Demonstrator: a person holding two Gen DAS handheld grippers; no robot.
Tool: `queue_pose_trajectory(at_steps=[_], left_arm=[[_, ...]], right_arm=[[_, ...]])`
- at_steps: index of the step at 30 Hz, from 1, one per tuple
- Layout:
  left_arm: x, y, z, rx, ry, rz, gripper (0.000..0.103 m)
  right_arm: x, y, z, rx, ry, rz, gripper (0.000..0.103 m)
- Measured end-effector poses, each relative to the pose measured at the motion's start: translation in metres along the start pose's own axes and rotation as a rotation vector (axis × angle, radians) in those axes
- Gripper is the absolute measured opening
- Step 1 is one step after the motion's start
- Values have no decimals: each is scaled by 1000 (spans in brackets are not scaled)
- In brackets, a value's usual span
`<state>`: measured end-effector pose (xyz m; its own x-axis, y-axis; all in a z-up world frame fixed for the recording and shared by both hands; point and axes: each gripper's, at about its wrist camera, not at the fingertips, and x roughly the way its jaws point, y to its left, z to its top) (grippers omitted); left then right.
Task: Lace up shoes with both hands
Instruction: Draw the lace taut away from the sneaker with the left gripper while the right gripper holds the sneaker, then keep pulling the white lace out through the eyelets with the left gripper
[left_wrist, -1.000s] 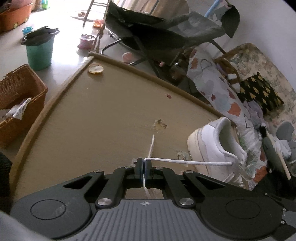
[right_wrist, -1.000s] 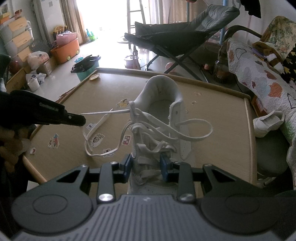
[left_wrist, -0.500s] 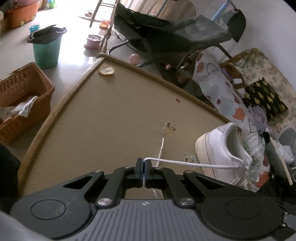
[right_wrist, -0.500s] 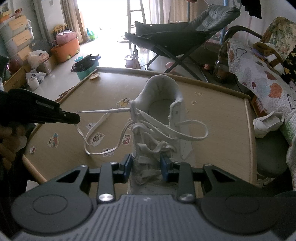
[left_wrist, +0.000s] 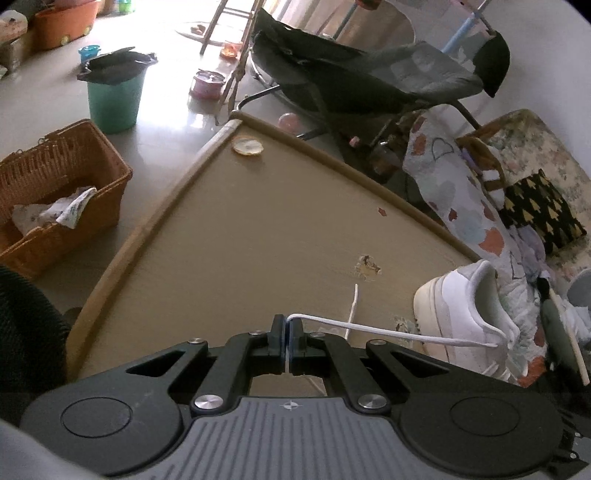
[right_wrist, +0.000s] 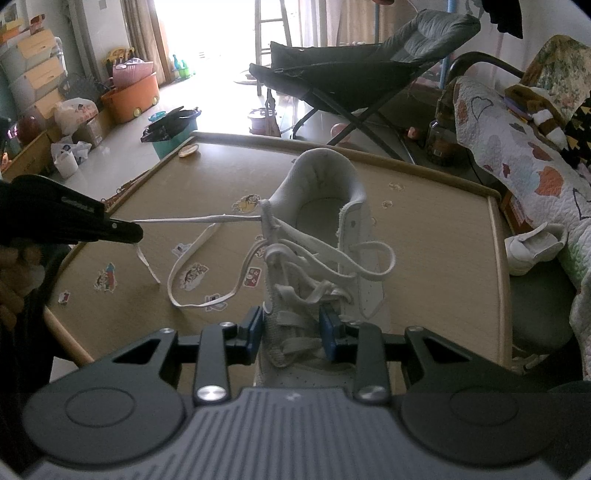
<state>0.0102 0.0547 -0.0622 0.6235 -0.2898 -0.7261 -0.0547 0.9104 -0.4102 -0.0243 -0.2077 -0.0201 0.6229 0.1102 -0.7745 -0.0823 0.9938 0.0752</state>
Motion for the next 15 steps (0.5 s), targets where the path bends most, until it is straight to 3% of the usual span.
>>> queue_pose_trajectory(at_steps=[15], left_arm=[[-8, 9, 1, -5, -19, 36, 2]], right_arm=[[-1, 0, 0, -4, -1, -2, 33]])
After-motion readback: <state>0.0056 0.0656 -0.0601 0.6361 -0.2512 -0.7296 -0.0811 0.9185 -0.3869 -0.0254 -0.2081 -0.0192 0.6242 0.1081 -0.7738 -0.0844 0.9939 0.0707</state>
